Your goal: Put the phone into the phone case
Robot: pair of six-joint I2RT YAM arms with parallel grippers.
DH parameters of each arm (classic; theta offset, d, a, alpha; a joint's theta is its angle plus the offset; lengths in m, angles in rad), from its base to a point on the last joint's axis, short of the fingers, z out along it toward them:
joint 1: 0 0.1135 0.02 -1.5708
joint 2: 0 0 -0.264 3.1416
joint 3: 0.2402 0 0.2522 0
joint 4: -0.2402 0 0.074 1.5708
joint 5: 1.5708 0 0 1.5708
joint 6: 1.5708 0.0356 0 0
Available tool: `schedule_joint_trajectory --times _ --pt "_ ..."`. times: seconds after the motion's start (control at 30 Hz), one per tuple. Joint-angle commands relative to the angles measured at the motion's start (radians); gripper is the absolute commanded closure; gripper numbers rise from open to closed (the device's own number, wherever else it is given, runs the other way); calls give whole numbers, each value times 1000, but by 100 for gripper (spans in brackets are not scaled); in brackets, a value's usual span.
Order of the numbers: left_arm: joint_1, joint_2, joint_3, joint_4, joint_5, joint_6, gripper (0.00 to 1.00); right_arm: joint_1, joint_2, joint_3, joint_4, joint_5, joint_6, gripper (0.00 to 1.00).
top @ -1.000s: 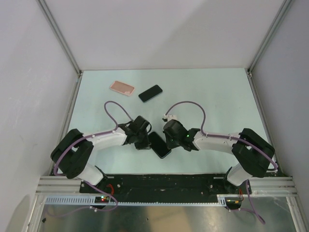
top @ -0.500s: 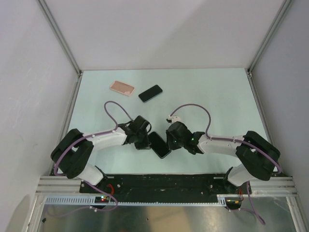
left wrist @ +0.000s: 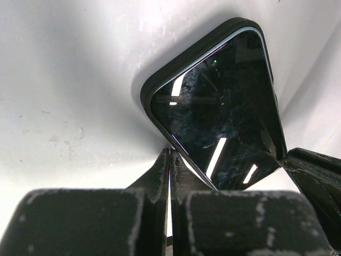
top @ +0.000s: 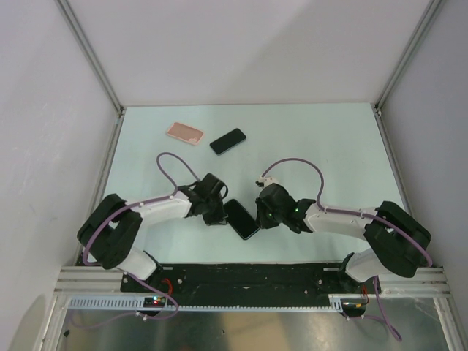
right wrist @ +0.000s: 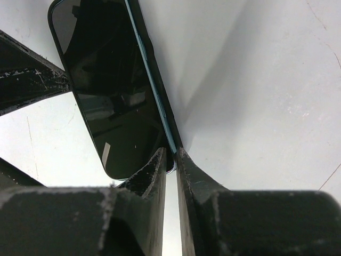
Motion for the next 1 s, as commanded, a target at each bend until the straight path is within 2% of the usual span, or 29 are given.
schedule_joint_trajectory --times 0.0,0.27,0.43,0.83,0.97 --pt "16 8 49 25 -10 24 99 11 17 -45 -134 -77 11 85" --pt "18 17 61 19 -8 29 99 36 78 -48 -125 -72 25 95" --pt "20 19 63 16 -8 31 99 75 118 -58 -124 -51 40 96" --pt "29 33 83 11 -2 44 99 108 166 -80 -125 -44 81 94" --pt "30 15 76 7 -8 43 99 92 131 -49 -169 -5 86 90"
